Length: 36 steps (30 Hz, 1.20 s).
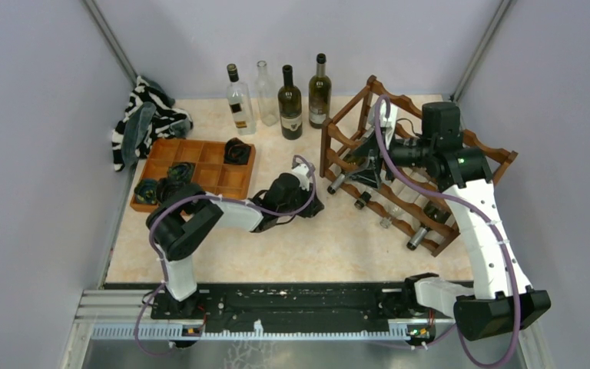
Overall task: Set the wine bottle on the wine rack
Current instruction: Adjust the wine bottle in the wine rack.
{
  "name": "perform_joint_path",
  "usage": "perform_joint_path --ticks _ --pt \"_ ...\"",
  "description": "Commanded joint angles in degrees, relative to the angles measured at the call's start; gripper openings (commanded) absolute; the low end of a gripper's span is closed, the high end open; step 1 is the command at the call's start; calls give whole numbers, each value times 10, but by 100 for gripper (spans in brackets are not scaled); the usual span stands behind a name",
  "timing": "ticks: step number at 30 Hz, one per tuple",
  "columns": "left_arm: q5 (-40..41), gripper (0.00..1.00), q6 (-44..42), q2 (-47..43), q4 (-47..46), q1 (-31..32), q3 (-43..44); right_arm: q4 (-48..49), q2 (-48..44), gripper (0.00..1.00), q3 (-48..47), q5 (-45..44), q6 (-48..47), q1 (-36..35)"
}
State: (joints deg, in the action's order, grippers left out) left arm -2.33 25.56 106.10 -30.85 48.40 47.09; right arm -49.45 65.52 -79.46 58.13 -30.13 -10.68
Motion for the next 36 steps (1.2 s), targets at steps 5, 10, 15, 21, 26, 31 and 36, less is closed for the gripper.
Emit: perform_joint_path --ticks 5,10,15,21,26,31,36 --pt "17 34 -24 47 55 -1 79 9 -18 65 -2 12 -12 3" --pt "43 34 -36 75 86 0 133 10 -18 65 -1 12 -13 3" --pt "46 34 -44 97 98 -1 170 10 -18 65 -1 12 -13 3" --pt "55 34 -46 117 100 -1 199 10 -15 65 1 12 -14 3" --pt "47 34 -47 115 107 -1 195 7 -15 65 -1 11 -16 3" --pt "30 36 -44 76 92 -2 140 8 -14 65 0 12 -17 3" --pt "13 38 -48 29 81 -2 79 7 -13 65 0 12 -17 3"
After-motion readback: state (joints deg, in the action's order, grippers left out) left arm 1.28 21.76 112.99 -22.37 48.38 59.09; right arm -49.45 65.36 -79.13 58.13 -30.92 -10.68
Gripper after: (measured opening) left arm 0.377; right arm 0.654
